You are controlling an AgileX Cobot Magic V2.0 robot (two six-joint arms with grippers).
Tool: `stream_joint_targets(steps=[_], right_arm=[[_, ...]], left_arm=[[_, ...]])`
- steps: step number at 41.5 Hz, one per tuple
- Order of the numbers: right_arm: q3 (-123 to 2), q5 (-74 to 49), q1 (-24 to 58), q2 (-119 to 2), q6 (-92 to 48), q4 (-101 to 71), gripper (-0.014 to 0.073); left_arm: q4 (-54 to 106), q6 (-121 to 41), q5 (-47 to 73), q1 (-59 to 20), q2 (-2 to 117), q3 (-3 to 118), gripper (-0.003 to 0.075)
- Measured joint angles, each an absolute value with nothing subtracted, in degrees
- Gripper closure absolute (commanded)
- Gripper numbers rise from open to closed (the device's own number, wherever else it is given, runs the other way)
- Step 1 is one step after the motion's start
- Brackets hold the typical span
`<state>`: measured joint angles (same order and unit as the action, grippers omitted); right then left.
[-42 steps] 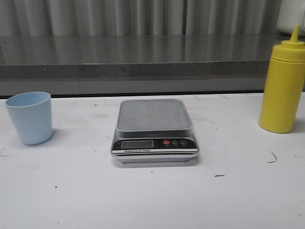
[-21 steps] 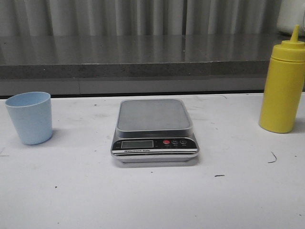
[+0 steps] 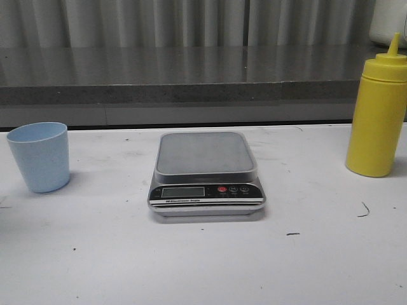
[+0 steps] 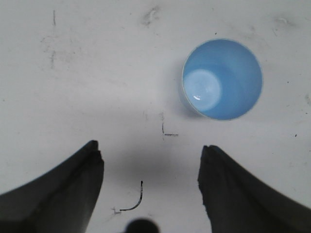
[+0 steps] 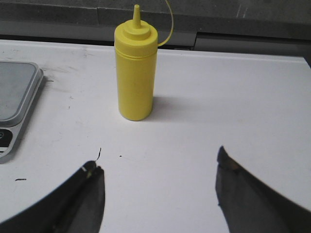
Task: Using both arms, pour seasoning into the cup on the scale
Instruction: 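Lower the left gripper onto the light blue cup and grasp its rim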
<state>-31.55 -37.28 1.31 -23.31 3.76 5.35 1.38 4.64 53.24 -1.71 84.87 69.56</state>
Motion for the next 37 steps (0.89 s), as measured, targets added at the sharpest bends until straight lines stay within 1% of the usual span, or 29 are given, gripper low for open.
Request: stream_joint_targets(steps=[13, 28, 37], right_arm=[[-31.55, -37.28, 1.31, -23.31, 3.76, 5.35, 0.0085], [-31.55, -37.28, 1.31, -23.31, 3.76, 5.35, 0.0085], [-31.55, -37.28, 1.31, -23.31, 3.76, 5.35, 0.0085]], left_arm=[[2.80, 3.84, 52.88, -4.97, 95.70, 75.56, 0.0299], [2.80, 3.62, 50.23, -4.90, 105.78, 80.29, 0.0299], [2.80, 3.49, 47.83, -4.90, 109.08, 80.56, 0.0300]])
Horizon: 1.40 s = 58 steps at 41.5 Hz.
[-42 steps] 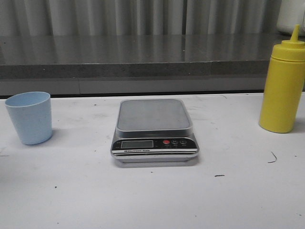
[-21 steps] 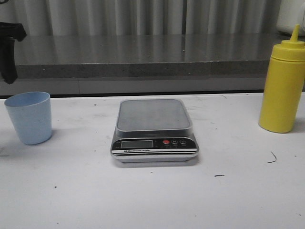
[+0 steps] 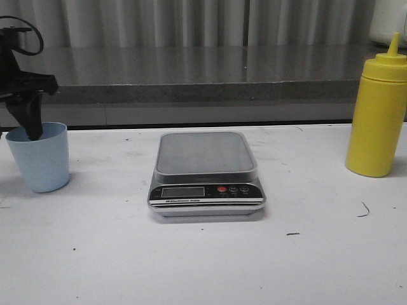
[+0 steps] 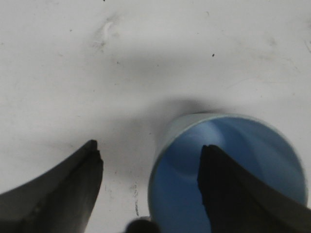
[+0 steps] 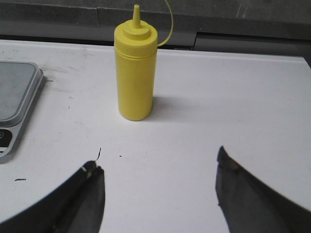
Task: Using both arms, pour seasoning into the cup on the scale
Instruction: 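Lower the left gripper onto the light blue cup and grasp its rim, then lift the blue cup with the left gripper and carry it over the scale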
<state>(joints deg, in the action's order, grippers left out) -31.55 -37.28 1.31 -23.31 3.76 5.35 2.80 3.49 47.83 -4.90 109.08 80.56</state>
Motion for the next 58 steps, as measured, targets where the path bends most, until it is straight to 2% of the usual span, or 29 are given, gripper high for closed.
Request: stream_joint_targets(steps=[5, 15, 29, 42, 49, 58], right_arm=[[-31.55, -37.28, 1.31, -23.31, 3.76, 5.35, 0.0085], [-31.55, -37.28, 1.31, -23.31, 3.76, 5.35, 0.0085], [-31.55, -37.28, 1.31, -23.31, 3.76, 5.35, 0.0085], [-31.55, -37.28, 1.31, -23.31, 3.76, 5.35, 0.0085], [-31.55, -37.28, 1.31, -23.31, 3.76, 5.35, 0.0085], [-31.55, -37.28, 1.31, -23.31, 3.76, 5.35, 0.0085]], left_arm=[[2.80, 3.49, 47.83, -4.90, 110.03, 80.56, 0.0346], [2.80, 3.49, 47.25, -4.90, 110.06, 80.56, 0.0568], [2.80, 3.49, 46.78, -4.90, 110.06, 80.56, 0.0736], [2.86, 3.49, 50.63, -4.90, 110.28, 83.19, 0.0740], [2.63, 3.49, 57.60, -5.83, 110.55, 90.79, 0.0740], [2.38, 3.49, 63.38, -11.46, 110.55, 102.13, 0.0740]])
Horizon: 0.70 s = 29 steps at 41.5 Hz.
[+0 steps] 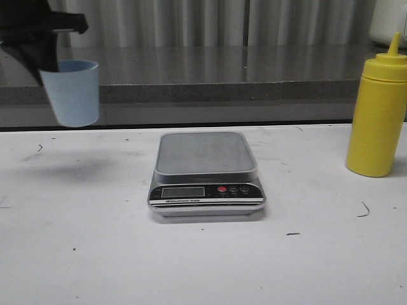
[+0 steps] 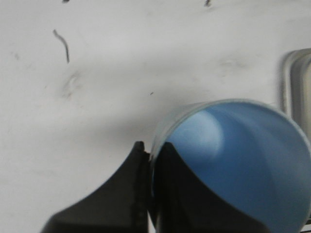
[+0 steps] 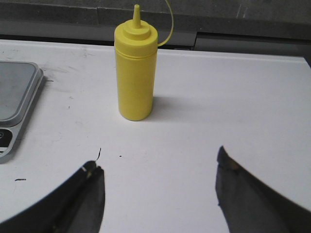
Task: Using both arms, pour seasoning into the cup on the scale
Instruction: 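Lift the blue cup with the left gripper and carry it over the scale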
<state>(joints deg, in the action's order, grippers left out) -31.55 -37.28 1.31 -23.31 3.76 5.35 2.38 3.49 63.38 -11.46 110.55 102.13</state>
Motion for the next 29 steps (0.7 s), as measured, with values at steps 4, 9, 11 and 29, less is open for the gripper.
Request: stream_joint_targets(steps=[4, 9, 11, 29], right_arm=[[-31.55, -37.28, 1.31, -23.31, 3.76, 5.35, 0.0085], [-31.55, -37.28, 1.31, -23.31, 3.76, 5.35, 0.0085], [-31.55, -37.28, 1.31, -23.31, 3.76, 5.35, 0.0085], [-31.55, -37.28, 1.31, -23.31, 3.76, 5.35, 0.0085]], left_arm=[[2.38, 3.49, 63.87, -14.65, 110.55, 105.80, 0.0740], [2.37, 3.49, 63.87, -19.00, 110.55, 108.34, 0.0740], [1.53, 3.49, 63.62, -20.86, 110.55, 108.91, 0.0741], [-3.85, 3.49, 65.27, -29.41, 118.60, 116.69, 0.0740]])
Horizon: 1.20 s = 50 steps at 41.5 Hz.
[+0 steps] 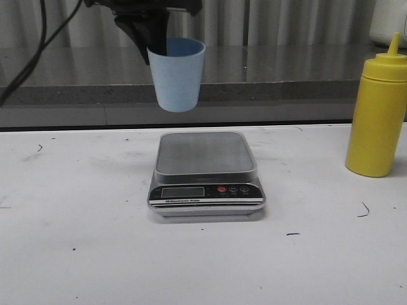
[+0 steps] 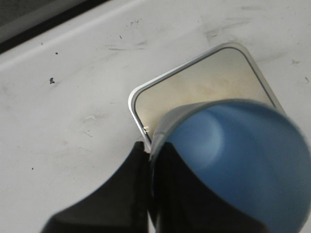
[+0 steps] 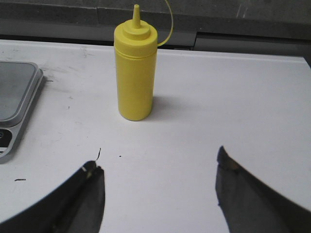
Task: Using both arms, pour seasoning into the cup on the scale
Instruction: 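Lift the blue cup with the left gripper and carry it over the scale, then lower the blue cup onto the scale platform with the left gripper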
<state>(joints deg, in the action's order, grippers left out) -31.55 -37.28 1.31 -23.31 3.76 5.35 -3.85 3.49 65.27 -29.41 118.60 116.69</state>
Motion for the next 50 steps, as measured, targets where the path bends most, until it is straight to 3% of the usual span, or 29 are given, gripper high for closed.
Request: stream_joint_targets(steps=[50], right_arm=[[-31.55, -37.28, 1.31, -23.31, 3.76, 5.35, 0.0085]], left_arm=[[-4.82, 13.10, 58.91, -35.66, 121.72, 112.97, 0.0740]])
